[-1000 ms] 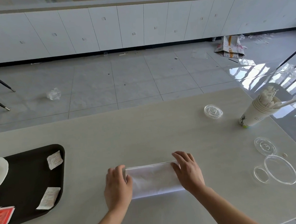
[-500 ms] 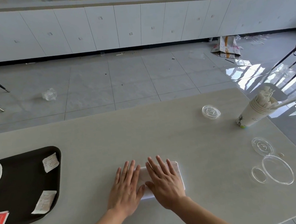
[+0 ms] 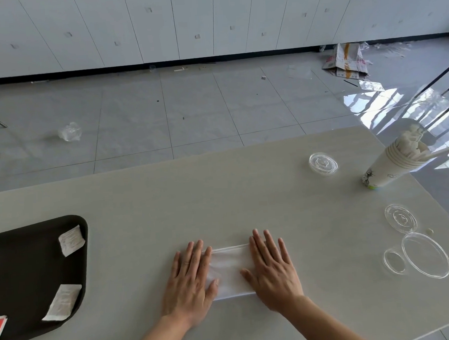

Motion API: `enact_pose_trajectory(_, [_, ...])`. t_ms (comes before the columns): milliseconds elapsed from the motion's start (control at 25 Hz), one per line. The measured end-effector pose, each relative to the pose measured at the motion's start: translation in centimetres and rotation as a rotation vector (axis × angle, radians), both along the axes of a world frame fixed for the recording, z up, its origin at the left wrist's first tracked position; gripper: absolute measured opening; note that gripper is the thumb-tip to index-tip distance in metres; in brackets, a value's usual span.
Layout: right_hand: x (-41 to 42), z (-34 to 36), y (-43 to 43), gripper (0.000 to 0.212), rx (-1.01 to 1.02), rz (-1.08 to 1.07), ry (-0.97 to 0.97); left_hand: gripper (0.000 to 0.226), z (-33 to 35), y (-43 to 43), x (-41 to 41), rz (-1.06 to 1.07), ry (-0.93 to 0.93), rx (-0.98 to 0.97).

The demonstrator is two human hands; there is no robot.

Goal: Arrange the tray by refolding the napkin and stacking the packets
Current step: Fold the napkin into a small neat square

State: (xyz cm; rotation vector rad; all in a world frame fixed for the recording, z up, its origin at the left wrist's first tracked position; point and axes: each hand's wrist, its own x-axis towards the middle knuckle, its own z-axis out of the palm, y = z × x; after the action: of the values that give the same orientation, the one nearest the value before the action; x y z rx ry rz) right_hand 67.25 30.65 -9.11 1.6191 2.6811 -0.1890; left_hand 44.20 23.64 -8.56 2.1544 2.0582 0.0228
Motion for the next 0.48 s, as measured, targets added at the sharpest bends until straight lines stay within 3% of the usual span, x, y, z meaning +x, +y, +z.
enact_pose_trajectory(480, [-0.12, -0.06, 0.21, 0.08, -0.038, -0.012, 0.017, 0.071, 0.21, 0.15, 0.16, 0.004, 0.006, -0.002])
